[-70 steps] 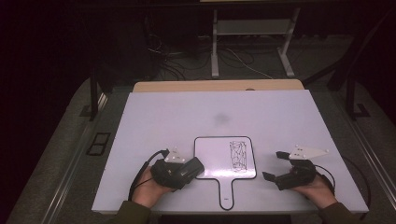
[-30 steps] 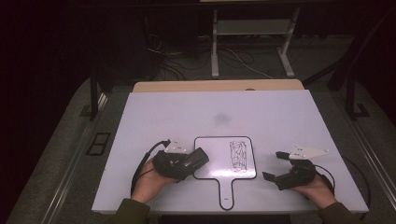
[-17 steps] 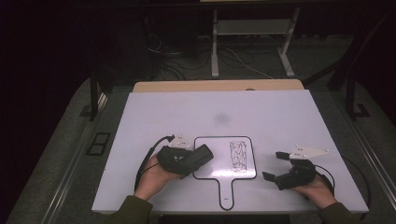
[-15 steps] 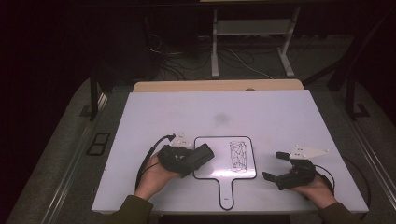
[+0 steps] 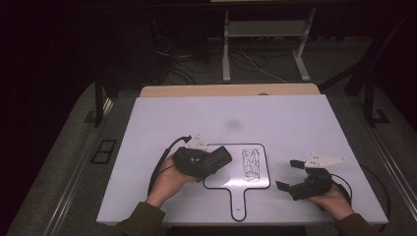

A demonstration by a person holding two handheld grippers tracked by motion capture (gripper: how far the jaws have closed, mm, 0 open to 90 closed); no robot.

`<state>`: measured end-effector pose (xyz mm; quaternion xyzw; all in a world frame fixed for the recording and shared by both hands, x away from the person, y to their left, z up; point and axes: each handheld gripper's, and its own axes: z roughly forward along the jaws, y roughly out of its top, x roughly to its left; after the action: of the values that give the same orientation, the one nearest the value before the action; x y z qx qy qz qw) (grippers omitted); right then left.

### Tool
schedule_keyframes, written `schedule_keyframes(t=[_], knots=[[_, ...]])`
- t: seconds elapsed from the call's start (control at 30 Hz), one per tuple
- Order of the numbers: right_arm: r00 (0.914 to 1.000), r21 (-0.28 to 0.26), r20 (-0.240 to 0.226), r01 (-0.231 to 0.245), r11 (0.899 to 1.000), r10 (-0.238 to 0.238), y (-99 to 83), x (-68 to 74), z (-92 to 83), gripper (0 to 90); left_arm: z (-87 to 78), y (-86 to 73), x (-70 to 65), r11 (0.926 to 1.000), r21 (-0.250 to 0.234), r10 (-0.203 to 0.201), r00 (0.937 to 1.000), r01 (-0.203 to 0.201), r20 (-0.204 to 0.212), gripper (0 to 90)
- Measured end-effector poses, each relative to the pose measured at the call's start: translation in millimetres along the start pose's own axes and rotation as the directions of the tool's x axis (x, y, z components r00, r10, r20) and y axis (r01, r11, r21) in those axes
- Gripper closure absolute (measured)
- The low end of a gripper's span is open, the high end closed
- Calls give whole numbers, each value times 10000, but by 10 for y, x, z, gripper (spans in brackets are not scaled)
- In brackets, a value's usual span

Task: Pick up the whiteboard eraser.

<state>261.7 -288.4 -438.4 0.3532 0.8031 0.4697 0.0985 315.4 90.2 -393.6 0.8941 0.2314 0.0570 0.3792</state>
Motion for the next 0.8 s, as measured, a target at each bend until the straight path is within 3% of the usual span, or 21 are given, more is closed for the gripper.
schedule_keyframes(t=[0.47, 0.8], knots=[[9998, -54, 114, -176, 9998, 176, -45, 2, -60, 0, 159, 154, -21, 9990, 140, 426, 9987, -430, 264, 397], [9998, 112, -93, -162, 9998, 163, -67, 0, 13, 0, 277, 230, 5, 9980, 132, 616, 9974, -622, 379, 397]])
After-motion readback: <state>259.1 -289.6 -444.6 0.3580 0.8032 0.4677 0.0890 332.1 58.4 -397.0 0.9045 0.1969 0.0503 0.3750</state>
